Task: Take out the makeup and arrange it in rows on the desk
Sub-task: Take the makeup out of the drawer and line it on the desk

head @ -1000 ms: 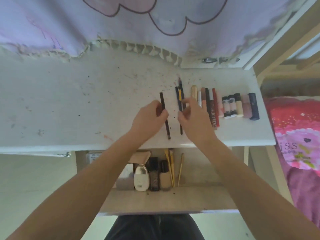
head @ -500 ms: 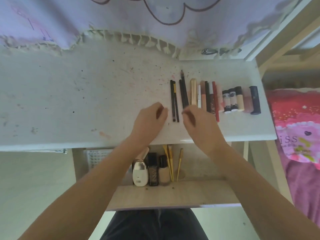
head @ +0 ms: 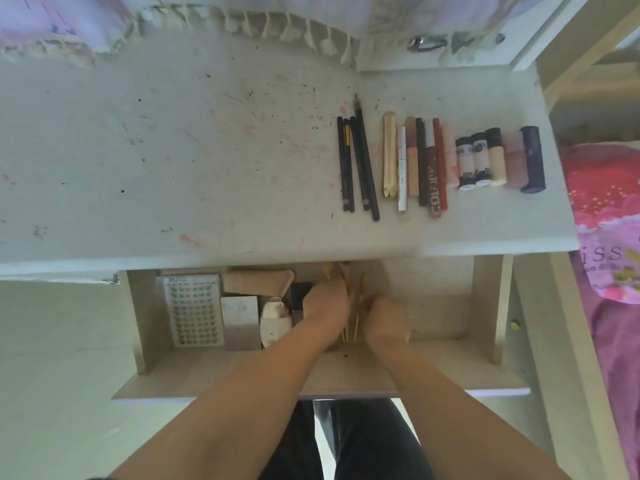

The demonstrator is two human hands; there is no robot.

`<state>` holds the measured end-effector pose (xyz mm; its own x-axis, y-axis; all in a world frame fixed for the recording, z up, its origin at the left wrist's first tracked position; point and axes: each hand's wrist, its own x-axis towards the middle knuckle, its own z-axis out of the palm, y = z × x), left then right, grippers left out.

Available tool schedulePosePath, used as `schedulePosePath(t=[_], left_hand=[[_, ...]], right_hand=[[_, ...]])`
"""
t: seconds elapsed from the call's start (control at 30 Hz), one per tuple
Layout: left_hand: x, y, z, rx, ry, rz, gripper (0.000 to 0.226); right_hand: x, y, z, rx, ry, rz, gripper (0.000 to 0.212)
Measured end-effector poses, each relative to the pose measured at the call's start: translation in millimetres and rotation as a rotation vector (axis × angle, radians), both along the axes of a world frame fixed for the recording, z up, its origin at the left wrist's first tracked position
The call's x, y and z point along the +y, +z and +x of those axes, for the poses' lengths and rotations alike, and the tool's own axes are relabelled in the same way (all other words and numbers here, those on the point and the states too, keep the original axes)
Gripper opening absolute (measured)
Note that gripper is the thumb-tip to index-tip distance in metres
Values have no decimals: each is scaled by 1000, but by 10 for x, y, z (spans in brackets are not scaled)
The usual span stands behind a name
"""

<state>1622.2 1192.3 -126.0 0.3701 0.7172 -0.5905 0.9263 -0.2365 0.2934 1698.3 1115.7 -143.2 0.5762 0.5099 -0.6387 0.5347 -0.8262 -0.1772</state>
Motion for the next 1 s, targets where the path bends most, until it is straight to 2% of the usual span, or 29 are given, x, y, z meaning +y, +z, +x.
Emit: schedulePosePath(t=[0.13,0.23,0.33,0.4,0.47,0.53,0.67,0.77,0.87,1.0], left_hand=[[57,-45,103,58,-18,11,20],[62,39,84,17,46,-47,20],[-10,326,-61,-153,-54,-126,20],[-25,591,-276,-296,-116,-164,12],[94,933,-521,-412,-137,-154,6],[361,1338,-672,-486,-98,-88,10],[1078,1790,-508,-610,52,103,10],[1553,1770,-153,-492,92,193,20],[1784,1589,164,-345,82,166,30],[1840,1426,384,-224,91,120,32]], right_hand=[[-41,-61,4,-30,-22,32,22],[-91,40,97,-8,-8,111,23],[-148,380,167,109,213,249,25],[-218,696,200,103,423,302,24],[-255,1049,276,79,512,399,16],[-121,1443,391,96,490,446,6],[654,1964,553,175,269,668,10],[1353,2009,505,74,255,715,18],[1788,1841,425,-13,271,611,25],[1921,1643,412,-157,355,468,33]])
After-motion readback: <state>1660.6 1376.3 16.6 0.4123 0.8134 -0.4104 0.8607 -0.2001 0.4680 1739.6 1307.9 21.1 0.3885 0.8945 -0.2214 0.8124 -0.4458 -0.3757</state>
